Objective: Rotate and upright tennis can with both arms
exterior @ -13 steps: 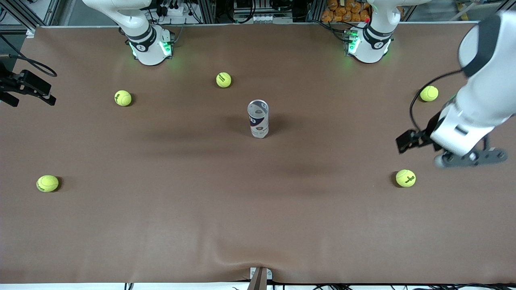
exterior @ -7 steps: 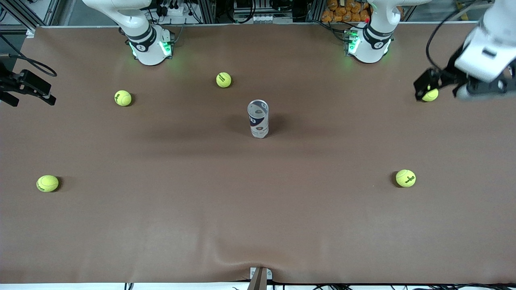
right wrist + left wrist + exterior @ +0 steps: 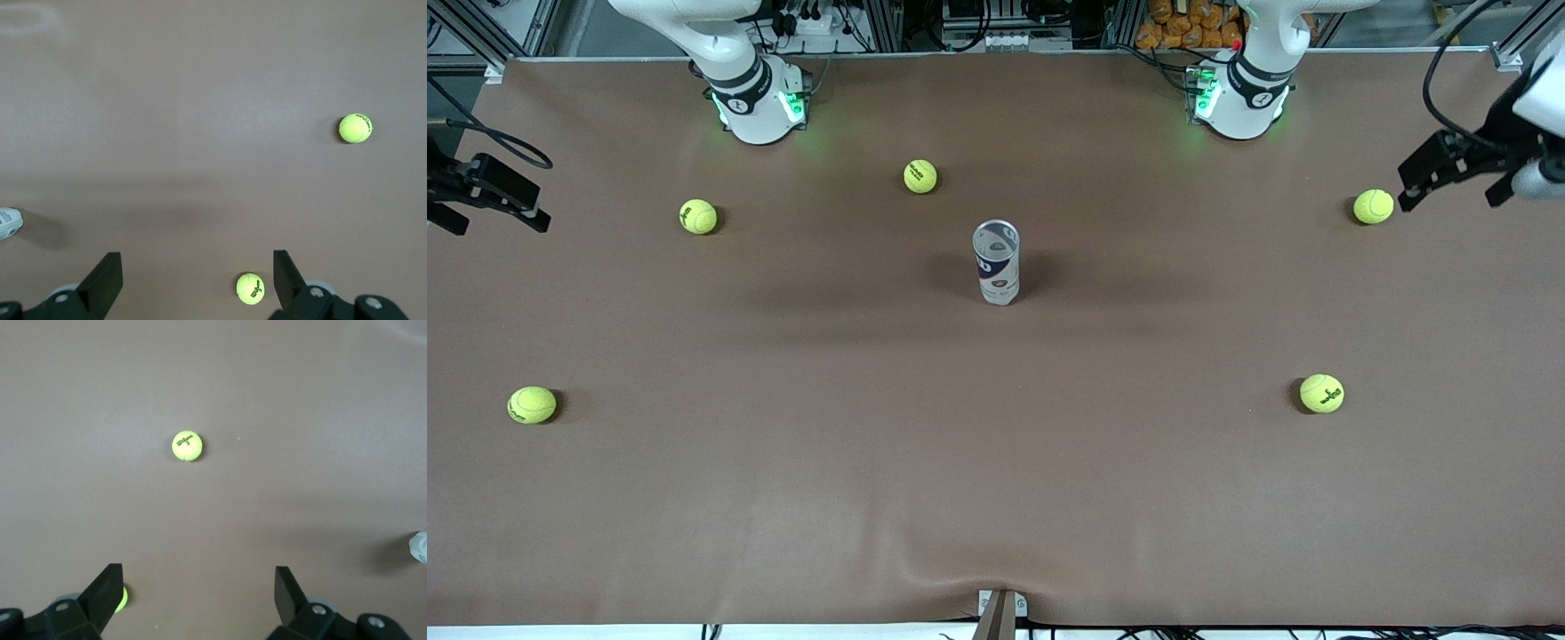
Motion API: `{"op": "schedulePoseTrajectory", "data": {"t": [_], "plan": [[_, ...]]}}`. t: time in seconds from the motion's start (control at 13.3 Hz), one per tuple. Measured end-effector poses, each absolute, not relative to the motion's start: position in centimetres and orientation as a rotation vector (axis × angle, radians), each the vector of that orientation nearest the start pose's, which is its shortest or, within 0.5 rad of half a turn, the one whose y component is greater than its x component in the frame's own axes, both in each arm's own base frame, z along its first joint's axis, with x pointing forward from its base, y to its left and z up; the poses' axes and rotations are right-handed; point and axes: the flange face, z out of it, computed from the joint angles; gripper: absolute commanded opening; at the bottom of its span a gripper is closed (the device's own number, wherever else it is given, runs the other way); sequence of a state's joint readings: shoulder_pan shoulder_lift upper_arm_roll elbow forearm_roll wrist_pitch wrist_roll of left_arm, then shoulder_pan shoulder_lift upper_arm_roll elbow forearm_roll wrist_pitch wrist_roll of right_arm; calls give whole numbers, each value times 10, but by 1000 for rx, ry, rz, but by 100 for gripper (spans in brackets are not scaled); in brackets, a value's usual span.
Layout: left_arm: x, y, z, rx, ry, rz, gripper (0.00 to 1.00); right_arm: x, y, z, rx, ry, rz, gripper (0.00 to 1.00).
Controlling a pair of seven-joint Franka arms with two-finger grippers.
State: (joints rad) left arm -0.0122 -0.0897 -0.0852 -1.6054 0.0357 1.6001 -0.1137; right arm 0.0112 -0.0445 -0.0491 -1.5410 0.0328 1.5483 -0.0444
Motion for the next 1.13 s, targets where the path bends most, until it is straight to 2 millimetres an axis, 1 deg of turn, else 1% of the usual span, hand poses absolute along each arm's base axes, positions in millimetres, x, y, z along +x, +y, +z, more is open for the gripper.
{"op": "schedulePoseTrajectory", "data": {"t": [0.08, 0.23, 0.53, 0.75, 0.91, 1.13], "plan": [[535, -51, 657, -3106, -19, -136, 100, 538, -18, 661, -3108, -13, -83, 100], [543, -51, 657, -3103, -17, -140, 100, 538, -18, 661, -3108, -13, -83, 100], [543, -46, 663, -3056, 4, -160, 100, 538, -17, 661, -3108, -13, -83, 100], [542, -43, 661, -3070, 31, -133, 100, 538, -17, 661, -3108, -13, -82, 100], [542, -38, 657, -3101, 33, -99, 100, 538, -17, 661, -3108, -13, -82, 100], [543, -31, 653, -3103, 47, -81, 100, 538, -17, 661, -3108, -14, -82, 100]]}}
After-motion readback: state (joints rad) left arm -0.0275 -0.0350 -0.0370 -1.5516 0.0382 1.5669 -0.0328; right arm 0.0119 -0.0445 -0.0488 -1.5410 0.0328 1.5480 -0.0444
